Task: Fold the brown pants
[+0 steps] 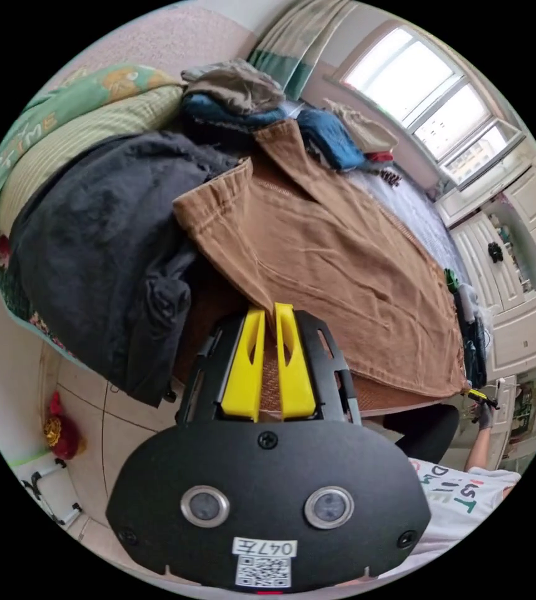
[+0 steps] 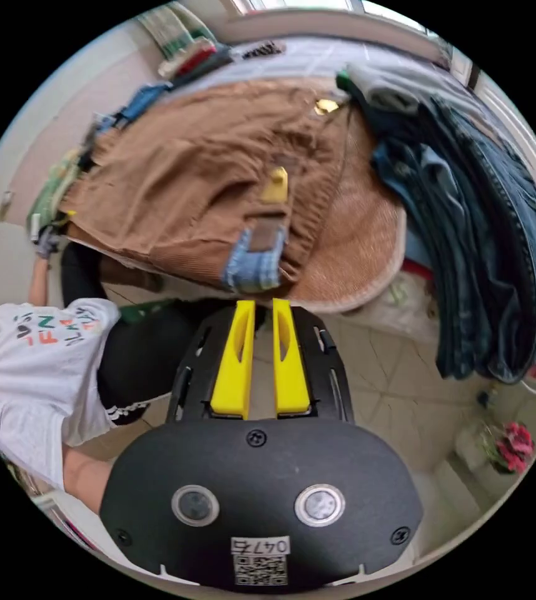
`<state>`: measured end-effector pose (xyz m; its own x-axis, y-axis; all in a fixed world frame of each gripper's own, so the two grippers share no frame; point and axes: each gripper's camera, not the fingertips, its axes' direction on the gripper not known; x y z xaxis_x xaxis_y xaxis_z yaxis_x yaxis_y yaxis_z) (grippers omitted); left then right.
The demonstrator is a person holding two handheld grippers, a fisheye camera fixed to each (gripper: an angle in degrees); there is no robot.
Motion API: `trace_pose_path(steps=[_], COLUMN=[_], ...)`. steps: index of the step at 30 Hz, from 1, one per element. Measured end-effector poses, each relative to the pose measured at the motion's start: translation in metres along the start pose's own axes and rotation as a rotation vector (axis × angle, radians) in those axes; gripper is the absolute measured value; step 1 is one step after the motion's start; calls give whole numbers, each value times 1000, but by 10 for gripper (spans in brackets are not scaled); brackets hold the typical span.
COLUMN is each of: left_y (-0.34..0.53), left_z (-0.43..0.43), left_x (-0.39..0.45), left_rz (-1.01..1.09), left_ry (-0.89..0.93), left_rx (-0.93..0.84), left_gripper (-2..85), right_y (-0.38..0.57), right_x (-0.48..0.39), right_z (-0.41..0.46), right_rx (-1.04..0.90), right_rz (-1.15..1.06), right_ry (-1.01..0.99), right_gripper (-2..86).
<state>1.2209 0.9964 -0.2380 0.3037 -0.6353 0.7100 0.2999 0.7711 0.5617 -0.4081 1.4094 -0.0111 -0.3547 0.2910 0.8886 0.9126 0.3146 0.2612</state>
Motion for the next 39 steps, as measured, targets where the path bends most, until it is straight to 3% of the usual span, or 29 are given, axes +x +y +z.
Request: trace_pose_path(steps=[3,9,15,20,24,30,33,39], left_y=[9,22,9,-22,-32,-29,-33,-47], left_z=[-26,-90,-95,-35,-10,-13,-15,-28], left_x=[-9,20,160,264,289,321,333,311], left_rz=[-37,-52,197,332,336,409,430,314], left_ry=[62,-21,-174,-221,-261,-309,-326,-193], left_rx=[32,94,77,-2,-38,-88,-106,-85], left_gripper=[25,21,-6,-8,-9,-10,-10,-10], right_y=[13,-7,-73,-119,-132,-91,-101,-126], right_x=[-16,-84,-131,-132,-112,-84,-99,-108], right_z=[-9,-76,-76,-57,-6,-12,-26,-65], right_rx=[-31,261,353,403,259,375,322,454], right_rz=[34,-13,-63,39,109,192,176,236], right_ry=[130,278,302,224,208,7,74,238], right_gripper=[57,25,0,-4,-10,-12,-12,-12])
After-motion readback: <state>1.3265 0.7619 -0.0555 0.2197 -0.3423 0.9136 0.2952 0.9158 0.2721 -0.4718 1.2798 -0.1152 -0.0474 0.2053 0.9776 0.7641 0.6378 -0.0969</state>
